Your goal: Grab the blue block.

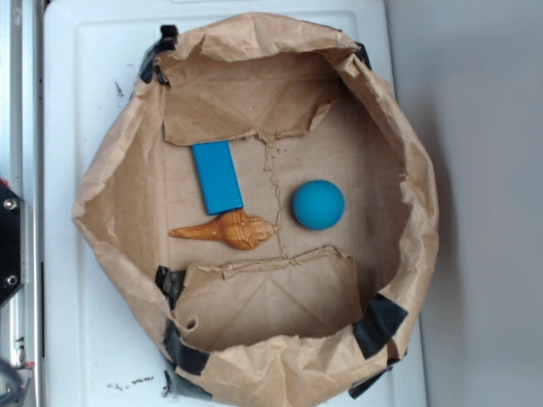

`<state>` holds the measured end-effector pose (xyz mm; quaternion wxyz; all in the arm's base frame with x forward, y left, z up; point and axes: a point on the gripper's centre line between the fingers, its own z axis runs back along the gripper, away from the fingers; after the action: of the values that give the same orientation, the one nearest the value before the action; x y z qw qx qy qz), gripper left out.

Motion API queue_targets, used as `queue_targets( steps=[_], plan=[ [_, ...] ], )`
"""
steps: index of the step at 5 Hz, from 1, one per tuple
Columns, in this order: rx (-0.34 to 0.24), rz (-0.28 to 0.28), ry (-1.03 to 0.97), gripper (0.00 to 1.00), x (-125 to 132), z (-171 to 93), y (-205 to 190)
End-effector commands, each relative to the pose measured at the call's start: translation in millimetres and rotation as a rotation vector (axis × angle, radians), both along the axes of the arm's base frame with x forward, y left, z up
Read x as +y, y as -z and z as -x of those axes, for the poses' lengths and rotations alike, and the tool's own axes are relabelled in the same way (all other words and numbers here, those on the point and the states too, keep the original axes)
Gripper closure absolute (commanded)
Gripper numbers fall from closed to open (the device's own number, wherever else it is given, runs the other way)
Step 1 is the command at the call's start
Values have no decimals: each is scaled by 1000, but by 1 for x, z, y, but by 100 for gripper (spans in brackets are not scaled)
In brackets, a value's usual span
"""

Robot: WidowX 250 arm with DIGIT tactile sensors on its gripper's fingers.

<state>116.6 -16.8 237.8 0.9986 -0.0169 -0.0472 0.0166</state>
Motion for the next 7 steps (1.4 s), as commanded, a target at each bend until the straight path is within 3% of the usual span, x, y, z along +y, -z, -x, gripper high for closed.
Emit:
queue_targets(
  steps=[1, 2, 3, 6, 7],
  plan=[
    [0, 0, 0, 0, 0, 0, 0],
    [1, 34, -123, 0, -2, -50, 10],
    [26, 2, -373, 0, 0, -98, 26],
    [26, 2, -373, 0, 0, -98, 26],
    [-44, 54, -372, 0, 19, -84, 54]
  ],
)
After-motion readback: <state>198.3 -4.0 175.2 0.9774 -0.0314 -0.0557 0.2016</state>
